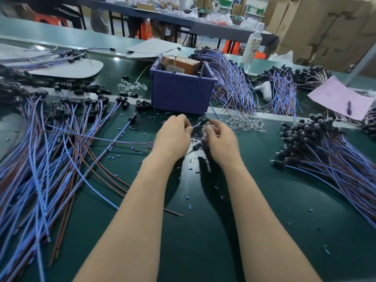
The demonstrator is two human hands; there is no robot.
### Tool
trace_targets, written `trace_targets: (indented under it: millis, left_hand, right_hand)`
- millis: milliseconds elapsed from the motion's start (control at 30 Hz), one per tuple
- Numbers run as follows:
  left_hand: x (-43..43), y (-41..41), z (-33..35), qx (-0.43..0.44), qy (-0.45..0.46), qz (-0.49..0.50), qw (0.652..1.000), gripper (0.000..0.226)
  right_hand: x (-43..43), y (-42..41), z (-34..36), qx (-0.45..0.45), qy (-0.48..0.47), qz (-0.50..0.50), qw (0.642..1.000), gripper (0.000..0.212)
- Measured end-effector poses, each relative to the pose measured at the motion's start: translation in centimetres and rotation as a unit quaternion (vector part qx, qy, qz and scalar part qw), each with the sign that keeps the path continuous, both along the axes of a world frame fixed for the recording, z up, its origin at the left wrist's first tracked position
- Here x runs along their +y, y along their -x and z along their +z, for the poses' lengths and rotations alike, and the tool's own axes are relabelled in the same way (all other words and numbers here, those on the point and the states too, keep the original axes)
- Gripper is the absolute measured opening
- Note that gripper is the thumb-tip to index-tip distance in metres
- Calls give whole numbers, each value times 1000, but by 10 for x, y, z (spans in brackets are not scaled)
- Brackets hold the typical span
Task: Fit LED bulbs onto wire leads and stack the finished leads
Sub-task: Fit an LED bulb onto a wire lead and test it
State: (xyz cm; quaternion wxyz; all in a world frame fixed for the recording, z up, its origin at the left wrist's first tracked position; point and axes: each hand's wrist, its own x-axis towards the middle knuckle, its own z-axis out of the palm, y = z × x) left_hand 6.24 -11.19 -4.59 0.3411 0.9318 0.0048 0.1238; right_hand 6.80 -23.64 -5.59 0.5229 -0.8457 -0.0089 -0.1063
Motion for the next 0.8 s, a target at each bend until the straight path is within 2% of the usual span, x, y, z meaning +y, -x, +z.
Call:
trace_targets:
  millis: [67, 133, 233, 333, 433, 533, 600, 633, 700, 733, 767, 800]
  left_hand:
    - [-2, 3, 4, 0, 36, -61, 997, 14]
    - [-1, 5, 4, 13, 32, -89, 995, 13]
    - [0, 7, 4, 25, 57, -95, 993, 12]
    - [-4, 10, 6, 14, 109, -123, 986, 18]
    - [-3, 13, 9, 20, 196, -167, 966, 10]
    - [3, 11, 10, 21, 237, -197, 951, 11]
    - [4, 10, 7, 27, 224, -189, 956, 11]
    - [3, 9, 5, 28, 195, -174, 965, 11]
    - [0, 8, 1, 26, 129, -137, 982, 13]
    - [-1, 7, 1, 21, 114, -121, 986, 14]
    - [0, 7, 2, 15, 109, -111, 988, 14]
    - [1, 8, 4, 11, 111, -111, 988, 14]
  right_hand:
    - [-2, -2, 1, 16, -138, 7, 990, 25]
    - [-8, -3, 4, 22, -222, 7, 975, 13]
    - [-15, -2, 4, 31, -220, 5, 975, 9]
    - [-14, 0, 5, 69, -231, 62, 969, 13]
    - [-17, 3, 11, 121, -357, 140, 915, 19]
    - [-19, 6, 15, 146, -414, 160, 884, 23]
    - [-14, 6, 14, 147, -394, 141, 896, 24]
    - [-10, 6, 12, 131, -339, 121, 924, 23]
    - [-2, 4, 8, 64, -129, 52, 988, 18]
    - [1, 4, 7, 28, -41, 19, 999, 15]
    - [2, 3, 8, 8, -11, 5, 1000, 15]
    - [1, 2, 8, 8, -34, 11, 999, 16]
